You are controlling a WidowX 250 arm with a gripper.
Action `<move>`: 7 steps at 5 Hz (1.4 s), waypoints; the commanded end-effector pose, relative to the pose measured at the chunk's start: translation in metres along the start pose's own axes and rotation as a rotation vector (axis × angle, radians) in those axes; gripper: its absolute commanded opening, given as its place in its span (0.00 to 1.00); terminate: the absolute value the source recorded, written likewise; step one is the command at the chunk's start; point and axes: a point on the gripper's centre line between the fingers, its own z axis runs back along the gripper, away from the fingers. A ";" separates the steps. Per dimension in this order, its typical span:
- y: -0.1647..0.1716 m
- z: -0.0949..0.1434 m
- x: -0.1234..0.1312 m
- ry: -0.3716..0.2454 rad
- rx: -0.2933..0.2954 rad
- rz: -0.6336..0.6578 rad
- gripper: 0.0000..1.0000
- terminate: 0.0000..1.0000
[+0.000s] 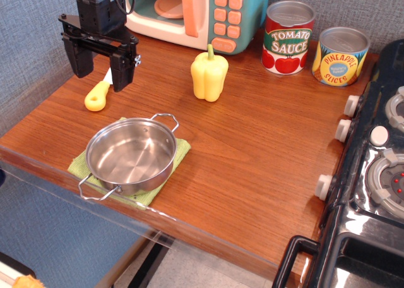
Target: Put the pepper inside the pot.
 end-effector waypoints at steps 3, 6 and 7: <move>-0.037 0.017 0.053 -0.049 -0.031 -0.002 1.00 0.00; -0.080 0.062 0.116 -0.139 -0.094 0.029 1.00 0.00; -0.078 0.049 0.126 -0.100 -0.082 0.061 1.00 0.00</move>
